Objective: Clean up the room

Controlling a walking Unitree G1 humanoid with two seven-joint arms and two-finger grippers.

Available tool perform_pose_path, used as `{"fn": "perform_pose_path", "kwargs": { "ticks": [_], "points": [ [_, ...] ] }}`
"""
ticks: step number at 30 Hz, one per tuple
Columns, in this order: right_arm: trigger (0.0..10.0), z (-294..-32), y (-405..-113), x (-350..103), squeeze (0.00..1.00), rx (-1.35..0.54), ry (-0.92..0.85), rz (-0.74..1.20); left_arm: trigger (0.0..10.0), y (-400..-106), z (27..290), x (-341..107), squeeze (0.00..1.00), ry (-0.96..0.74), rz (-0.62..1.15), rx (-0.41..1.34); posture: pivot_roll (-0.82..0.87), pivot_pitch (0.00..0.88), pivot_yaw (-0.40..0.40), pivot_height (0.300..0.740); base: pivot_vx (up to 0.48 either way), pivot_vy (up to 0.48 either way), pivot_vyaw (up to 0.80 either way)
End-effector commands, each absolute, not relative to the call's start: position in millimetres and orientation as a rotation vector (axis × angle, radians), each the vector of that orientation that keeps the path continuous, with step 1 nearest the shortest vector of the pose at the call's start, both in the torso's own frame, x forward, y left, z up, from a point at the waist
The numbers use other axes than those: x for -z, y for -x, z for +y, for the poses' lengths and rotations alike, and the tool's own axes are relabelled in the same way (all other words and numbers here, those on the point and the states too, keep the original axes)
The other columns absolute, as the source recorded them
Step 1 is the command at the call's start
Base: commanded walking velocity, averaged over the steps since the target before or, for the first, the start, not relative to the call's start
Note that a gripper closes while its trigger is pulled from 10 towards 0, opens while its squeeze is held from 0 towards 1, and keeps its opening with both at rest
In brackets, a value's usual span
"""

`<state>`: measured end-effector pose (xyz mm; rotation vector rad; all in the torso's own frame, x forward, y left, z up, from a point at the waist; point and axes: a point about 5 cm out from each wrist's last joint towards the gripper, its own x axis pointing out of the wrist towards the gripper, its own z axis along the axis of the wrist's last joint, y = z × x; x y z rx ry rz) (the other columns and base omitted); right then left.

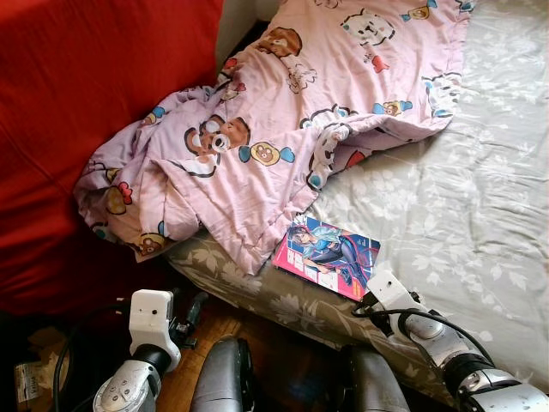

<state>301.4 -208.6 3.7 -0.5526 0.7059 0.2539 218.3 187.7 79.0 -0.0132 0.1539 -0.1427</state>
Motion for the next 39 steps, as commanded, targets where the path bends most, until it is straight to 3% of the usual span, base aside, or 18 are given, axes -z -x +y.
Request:
{"fn": "perform_pose_path", "kwargs": {
  "ticks": [1, 39],
  "points": [
    [0.0, -206.7, -294.7, 3.7, 0.00, -0.267, 0.558, 0.735, 10.0, -213.0, 191.3, -77.4, 0.00, 0.001, 0.176, 0.138, 0.16, 0.270, 0.075, 0.635, 0.000, 0.000, 0.00],
    [0.0, -199.4, -295.4, 4.7, 0.00, -0.283, 0.609, 0.717, 10.0, -222.0, 189.5, -77.9, 0.00, -0.018, 0.167, 0.125, 0.16, 0.229, 0.070, 0.635, 0.000, 0.000, 0.00]
  ]
}}
